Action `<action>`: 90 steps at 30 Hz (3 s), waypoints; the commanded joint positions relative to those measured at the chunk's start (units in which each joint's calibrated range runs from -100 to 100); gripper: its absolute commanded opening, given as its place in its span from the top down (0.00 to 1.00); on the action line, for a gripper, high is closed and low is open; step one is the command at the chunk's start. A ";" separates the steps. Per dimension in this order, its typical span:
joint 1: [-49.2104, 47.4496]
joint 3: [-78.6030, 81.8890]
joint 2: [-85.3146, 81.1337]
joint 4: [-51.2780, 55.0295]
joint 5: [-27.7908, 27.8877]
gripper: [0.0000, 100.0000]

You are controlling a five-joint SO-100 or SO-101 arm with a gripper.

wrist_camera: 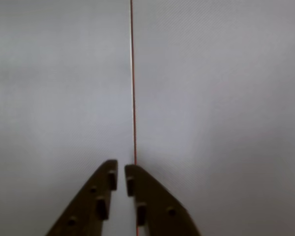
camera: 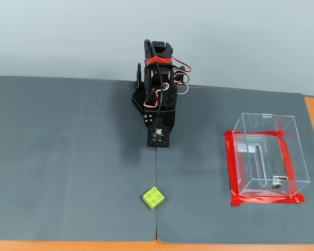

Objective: Pick the green lego block and place it into the transparent box

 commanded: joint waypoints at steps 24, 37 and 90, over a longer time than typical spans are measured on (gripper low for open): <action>-0.20 -19.57 25.18 -15.39 0.06 0.98; -0.20 -41.65 53.92 -21.20 1.15 0.98; -0.20 -74.75 97.84 -20.25 14.44 0.62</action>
